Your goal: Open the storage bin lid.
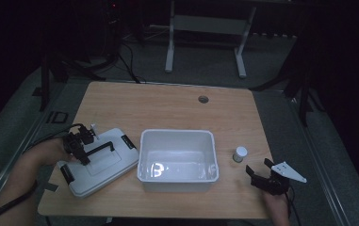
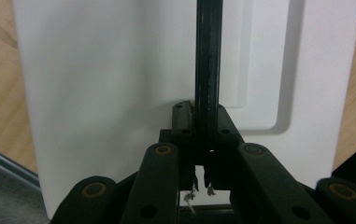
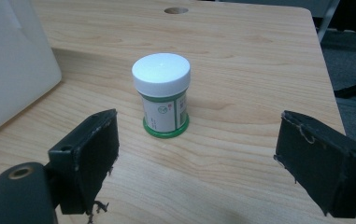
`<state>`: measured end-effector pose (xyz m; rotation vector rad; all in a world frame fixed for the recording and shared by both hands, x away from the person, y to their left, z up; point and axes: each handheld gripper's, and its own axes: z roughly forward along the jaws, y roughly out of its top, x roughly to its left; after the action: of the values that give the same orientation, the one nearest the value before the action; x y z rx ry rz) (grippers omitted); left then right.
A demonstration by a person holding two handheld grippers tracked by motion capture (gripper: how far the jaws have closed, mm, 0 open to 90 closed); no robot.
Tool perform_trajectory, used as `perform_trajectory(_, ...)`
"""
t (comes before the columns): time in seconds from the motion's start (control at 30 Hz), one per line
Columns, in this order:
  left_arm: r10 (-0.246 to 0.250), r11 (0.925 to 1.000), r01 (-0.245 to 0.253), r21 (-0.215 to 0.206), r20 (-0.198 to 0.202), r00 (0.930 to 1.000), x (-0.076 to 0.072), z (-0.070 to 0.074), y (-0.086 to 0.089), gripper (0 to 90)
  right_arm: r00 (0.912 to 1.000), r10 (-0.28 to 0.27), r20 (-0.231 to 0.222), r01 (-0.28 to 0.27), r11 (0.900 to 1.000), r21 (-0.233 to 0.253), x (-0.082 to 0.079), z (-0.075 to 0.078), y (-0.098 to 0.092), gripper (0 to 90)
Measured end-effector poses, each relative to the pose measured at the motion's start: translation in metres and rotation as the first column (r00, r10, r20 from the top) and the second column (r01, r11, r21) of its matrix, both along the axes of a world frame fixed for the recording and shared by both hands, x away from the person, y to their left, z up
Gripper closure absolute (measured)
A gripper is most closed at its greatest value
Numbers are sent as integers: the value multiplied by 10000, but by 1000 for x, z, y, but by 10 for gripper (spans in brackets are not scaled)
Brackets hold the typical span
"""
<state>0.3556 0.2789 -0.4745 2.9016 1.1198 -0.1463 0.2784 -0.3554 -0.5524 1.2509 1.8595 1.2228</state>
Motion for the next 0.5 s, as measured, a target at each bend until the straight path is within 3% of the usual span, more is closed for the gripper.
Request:
perform_trajectory(0.27,43,10000,-44,-34,-156,9999,-1,-11,2,832,9998,89,-157,-90,10000,-30,1,1,0,131)
perform_trajectory(0.3,88,9999,-92,-131,-272,9996,-1,-18,4,831,9998,111,-185,-111,9999,10,1,1,-1,129)
perform_trajectory(0.5,61,9993,-69,-355,-219,9997,-2,-18,6,818,9961,340,-815,-336,9994,57,7,2,-2,128)
